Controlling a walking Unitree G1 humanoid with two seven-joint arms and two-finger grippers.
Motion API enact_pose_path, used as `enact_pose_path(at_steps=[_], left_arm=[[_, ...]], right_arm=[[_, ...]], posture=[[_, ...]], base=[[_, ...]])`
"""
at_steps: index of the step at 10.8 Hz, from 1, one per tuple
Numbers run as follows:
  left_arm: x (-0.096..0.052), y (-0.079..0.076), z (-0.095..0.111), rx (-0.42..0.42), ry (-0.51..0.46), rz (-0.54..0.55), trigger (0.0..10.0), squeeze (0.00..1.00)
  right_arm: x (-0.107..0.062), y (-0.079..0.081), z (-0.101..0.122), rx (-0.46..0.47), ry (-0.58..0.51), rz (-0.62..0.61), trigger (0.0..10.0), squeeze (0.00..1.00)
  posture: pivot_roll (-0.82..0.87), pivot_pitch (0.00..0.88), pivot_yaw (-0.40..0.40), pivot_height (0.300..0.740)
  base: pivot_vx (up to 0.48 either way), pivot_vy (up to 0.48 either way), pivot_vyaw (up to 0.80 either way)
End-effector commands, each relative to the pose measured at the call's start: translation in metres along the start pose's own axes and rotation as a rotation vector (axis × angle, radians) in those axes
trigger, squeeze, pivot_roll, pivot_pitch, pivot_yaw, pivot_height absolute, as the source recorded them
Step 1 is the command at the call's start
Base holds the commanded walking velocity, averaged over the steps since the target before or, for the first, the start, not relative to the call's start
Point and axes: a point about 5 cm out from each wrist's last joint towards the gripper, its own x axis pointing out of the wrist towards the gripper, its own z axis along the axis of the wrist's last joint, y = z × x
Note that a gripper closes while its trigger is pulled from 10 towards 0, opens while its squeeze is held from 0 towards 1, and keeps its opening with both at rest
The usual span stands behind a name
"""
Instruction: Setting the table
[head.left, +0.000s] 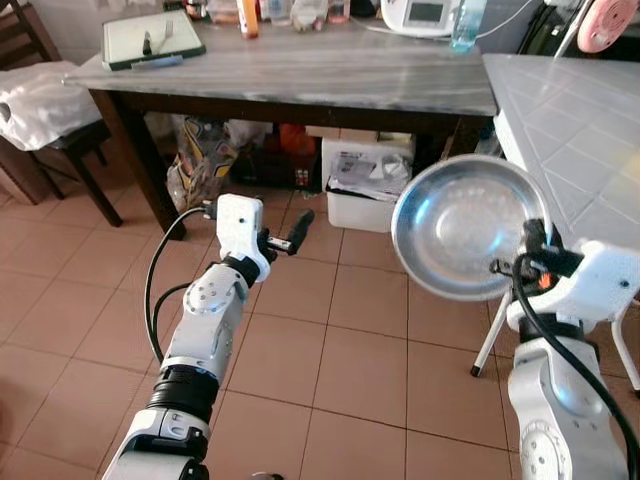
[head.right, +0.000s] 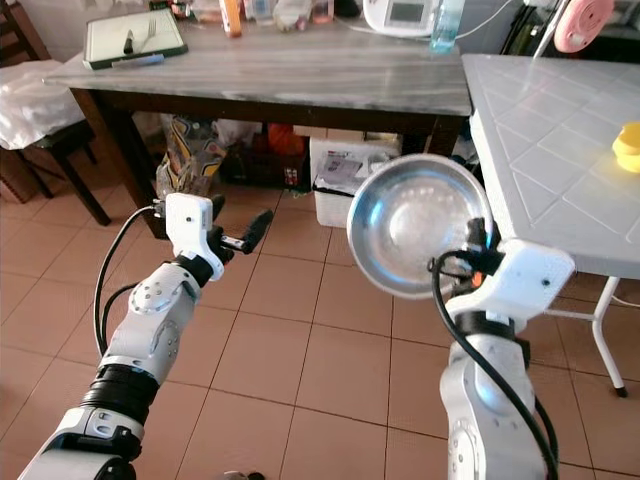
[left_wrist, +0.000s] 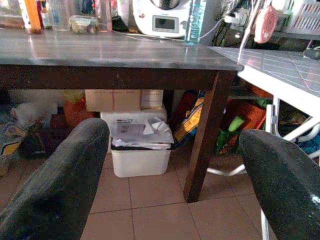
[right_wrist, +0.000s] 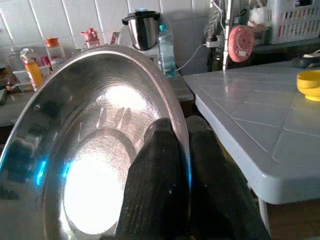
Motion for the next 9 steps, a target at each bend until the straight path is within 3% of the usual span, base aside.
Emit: enact_pose_path(at_steps=[1, 5, 9], left_arm=[[0.0013, 0.0007, 0.0031, 0.005, -0.014, -0.008, 10.0, 0.0], [0.0047, -0.0027, 0.0028, -0.002, -0.016, -0.018, 10.0, 0.0], [0.0052, -0.0047, 0.0021, 0.002, -0.013, -0.039, 10.0, 0.0]], right_arm=[[0.0015, -0.0024, 0.0024, -0.007, -0.018, -0.008, 10.0, 0.0], [0.003, 0.0011, 0.0023, -0.005, -0.023, 0.002, 10.0, 0.0], [0.0013, -0.0002, 0.0012, -0.01, -0.024, -0.007, 10.0, 0.0]], posture=[[0.08, 0.082, 0.008, 0.74], [0.08, 0.064, 0.011, 0.74], [0.07, 0.07, 0.022, 0.74]], base=[[0.24, 0.0, 0.0], [0.277, 0.0, 0.0], [0.478, 0.0, 0.0]])
